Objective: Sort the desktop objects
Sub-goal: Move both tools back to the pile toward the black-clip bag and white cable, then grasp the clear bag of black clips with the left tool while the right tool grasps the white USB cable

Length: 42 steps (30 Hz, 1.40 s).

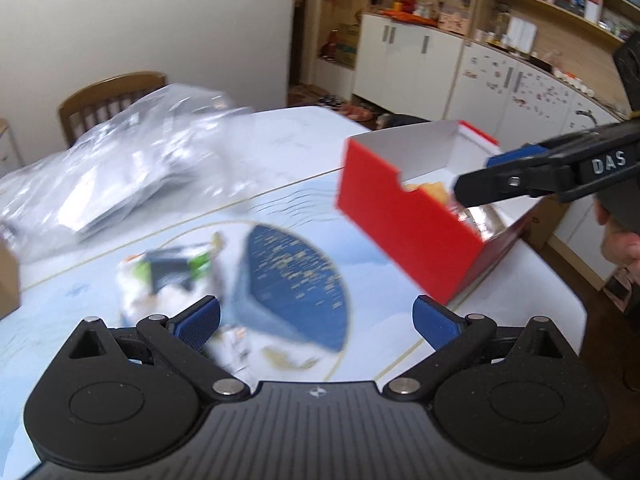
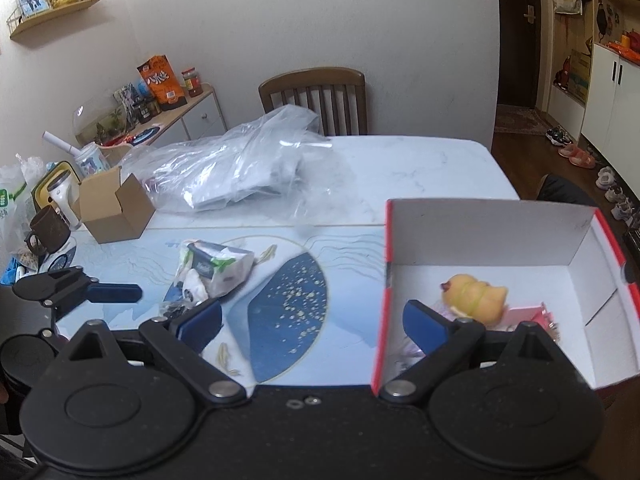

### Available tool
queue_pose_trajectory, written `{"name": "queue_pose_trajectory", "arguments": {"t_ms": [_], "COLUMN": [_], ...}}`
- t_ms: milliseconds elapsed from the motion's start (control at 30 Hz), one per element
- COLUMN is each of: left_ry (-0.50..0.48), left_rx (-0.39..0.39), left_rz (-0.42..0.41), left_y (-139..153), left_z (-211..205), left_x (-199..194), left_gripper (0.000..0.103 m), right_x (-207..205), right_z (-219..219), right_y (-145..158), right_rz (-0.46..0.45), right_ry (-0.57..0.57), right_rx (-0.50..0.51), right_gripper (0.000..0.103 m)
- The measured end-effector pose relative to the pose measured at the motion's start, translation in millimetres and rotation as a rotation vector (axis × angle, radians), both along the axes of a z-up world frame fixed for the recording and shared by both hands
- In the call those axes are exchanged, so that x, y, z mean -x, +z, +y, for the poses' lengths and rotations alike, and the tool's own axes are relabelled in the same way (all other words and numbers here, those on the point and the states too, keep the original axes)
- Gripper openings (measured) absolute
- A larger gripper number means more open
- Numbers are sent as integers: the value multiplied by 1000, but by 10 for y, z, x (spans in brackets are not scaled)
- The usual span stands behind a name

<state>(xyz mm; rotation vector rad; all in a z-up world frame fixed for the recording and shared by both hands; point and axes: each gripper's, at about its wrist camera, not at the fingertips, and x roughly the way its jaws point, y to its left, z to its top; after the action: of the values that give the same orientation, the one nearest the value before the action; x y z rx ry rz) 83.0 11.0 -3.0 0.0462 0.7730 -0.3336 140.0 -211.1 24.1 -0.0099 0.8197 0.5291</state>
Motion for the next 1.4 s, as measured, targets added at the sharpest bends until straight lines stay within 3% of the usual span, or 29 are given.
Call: {"name": "queue_pose_trajectory", "arguments": {"t_ms": [400, 700, 1033, 1200, 1400], "left_ry": [109, 170, 178, 194, 204], "left_rx": [3, -24, -3, 13, 14], "left_rz": [61, 103, 183, 230, 253], "left_y": [-320, -532, -684, -776, -856], "left_z": [614, 918, 932, 928, 909], "left_x": [-17, -280, -544, -632, -698], "left_gripper": [103, 103, 103, 102, 102], "right_x": [36, 112, 233, 268, 223], "right_z": [600, 1031, 1461, 1654, 1790], "right_y": [-232, -630, -970, -1125, -1233], "right_rz": [43, 106, 146, 148, 132], "right_ry": [16, 78, 127, 137, 152], "right_rx": [51, 116, 176, 217, 264], "right_gripper": [96, 90, 85, 73, 65]}}
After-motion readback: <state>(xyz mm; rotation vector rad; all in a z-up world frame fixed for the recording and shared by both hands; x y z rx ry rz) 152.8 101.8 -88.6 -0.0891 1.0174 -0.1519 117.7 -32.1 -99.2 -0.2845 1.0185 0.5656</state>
